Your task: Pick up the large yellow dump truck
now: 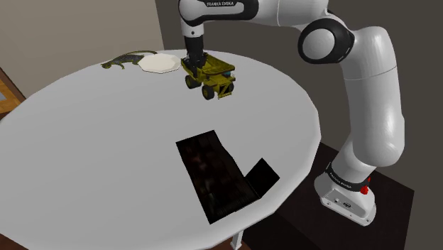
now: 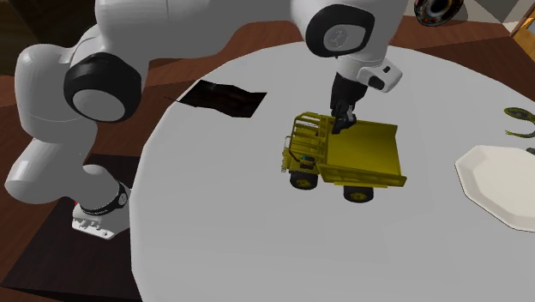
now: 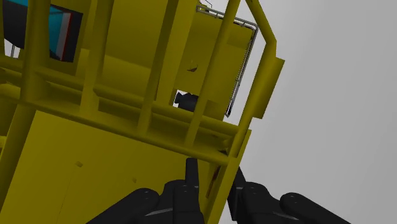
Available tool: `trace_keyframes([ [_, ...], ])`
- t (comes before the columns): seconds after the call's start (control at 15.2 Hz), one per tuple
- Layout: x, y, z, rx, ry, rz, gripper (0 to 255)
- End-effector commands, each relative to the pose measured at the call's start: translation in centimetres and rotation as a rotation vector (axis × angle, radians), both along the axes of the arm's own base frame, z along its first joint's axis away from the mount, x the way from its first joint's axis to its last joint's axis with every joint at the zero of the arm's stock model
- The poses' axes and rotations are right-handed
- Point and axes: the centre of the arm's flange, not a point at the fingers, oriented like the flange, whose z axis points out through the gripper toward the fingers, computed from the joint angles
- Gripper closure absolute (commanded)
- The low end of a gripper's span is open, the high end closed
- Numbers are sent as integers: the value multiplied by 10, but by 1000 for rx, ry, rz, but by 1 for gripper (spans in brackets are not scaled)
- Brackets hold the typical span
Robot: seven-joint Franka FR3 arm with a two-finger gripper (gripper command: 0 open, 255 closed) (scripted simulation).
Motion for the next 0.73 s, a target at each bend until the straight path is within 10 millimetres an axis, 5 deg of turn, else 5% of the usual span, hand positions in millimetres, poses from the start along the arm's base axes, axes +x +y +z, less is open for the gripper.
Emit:
trace_keyframes([
  [0.0, -2, 0, 13, 0, -4, 0, 255],
  [0.66, -2, 0, 56, 0, -4, 0, 255],
])
